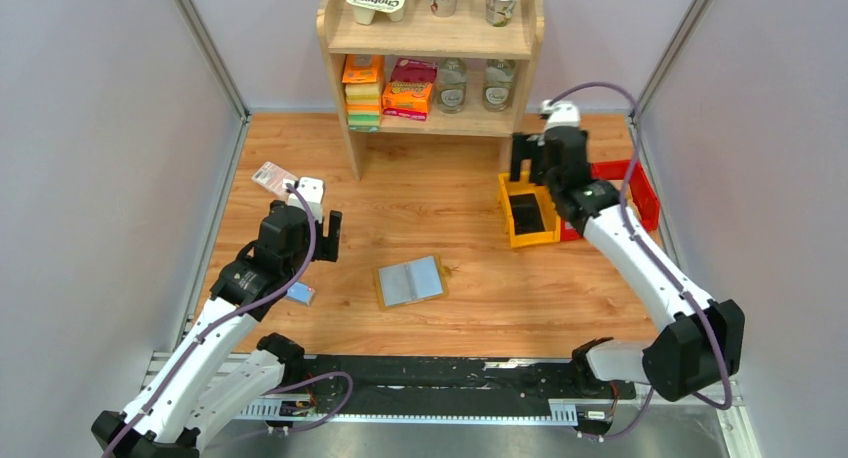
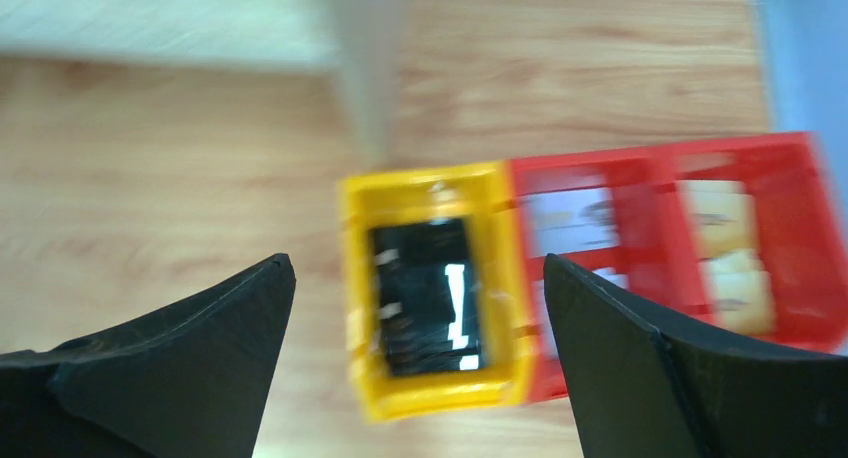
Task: Take the credit cards out of the card holder
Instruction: Remove the credit card from the card holder.
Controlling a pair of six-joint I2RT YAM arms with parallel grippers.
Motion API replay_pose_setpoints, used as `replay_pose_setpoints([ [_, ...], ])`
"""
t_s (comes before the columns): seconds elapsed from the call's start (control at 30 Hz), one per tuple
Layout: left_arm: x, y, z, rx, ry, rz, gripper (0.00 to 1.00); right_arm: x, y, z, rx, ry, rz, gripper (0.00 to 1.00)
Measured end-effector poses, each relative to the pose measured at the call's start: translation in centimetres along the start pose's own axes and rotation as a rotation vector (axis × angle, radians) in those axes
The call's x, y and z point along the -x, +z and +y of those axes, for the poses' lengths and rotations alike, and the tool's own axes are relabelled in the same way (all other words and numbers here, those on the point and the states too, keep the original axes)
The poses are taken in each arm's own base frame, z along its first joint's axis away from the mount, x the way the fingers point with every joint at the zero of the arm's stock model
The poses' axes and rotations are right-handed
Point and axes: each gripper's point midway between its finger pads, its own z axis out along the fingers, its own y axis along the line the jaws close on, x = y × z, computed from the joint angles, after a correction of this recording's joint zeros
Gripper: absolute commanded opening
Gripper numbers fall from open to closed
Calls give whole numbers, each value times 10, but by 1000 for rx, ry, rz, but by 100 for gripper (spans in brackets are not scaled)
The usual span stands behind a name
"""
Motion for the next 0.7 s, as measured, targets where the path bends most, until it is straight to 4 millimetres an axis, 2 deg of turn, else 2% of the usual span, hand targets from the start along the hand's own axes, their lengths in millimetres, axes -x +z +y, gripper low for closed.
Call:
replay_pose_setpoints([
  [0.1, 0, 0, 3, 18, -4, -1, 86, -30, -25, 78, 159, -61, 42, 100],
  [0.27, 2, -5, 12, 60, -13, -18, 86, -91, -72, 177, 360, -161, 140, 100],
  [0.33, 3, -8, 16, 78, -19, -29, 86, -116, -91, 210, 432, -199, 176, 100],
  [0.5, 7, -14, 23, 110, -35, -60, 86, -186, -122, 271, 554, -305, 295, 98],
  [0.6, 9, -16, 27, 126, -41, -69, 86, -220, -128, 291, 582, -348, 365, 96],
  [0.7, 10, -18, 28, 134, -48, -75, 86, -244, -132, 304, 601, -369, 416, 95],
])
